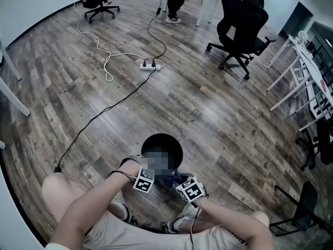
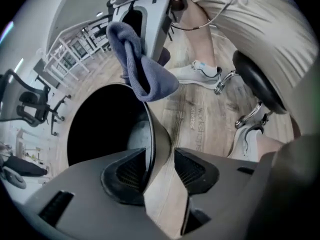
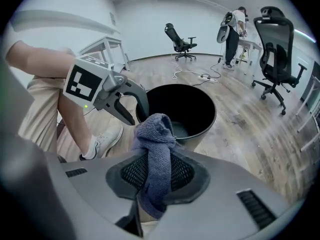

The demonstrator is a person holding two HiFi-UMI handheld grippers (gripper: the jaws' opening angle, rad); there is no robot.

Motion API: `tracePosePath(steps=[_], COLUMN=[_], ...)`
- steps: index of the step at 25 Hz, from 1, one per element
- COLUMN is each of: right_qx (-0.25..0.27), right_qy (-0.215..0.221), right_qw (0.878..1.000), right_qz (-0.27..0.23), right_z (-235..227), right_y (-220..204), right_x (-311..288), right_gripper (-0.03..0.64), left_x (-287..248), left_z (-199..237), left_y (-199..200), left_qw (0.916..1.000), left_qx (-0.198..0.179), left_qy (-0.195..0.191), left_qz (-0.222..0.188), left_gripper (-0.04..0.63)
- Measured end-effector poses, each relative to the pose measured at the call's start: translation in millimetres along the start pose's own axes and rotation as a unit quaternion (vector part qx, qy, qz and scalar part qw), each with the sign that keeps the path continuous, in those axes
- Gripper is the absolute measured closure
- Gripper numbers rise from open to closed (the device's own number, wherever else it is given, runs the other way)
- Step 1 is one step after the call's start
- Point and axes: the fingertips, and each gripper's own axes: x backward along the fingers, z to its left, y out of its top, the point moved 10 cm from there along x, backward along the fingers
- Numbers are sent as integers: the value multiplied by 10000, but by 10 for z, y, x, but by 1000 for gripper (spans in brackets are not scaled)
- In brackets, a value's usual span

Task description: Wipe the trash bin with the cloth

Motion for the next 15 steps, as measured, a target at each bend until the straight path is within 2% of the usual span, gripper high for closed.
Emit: tracePosePath(steps=[2,3,4,5,10,15], right_qx=[72,130,199,269,511,297], right_qy=[-12,-38,-80,-128,-318,-386], right_qw=[10000,9999,9997,9995,9979,9987], right_qz=[67,85,86,91,231,175], right_z=[9,-1,-17,-35,-145,-264], right_y=[-22,-35,-47,-58,-131,-357], right_x=[-116,-180,-250,-318,-574,-1049], right_gripper=[534,534,534,534,534,534], left_x=[-35,-34,-29,-24,-26,-34], left_z=[-8,-1,4,3,-17,6], left_y=[18,27,29,28,88,119], left_qw=[9997,9995,9993,9992,9989,9997], left_qx=[-127,-157,-197,-251,-403,-223], left_qy=[194,262,306,322,242,103], left_qz=[35,34,38,54,63,-60], left_gripper=[418,443,496,503,530,545])
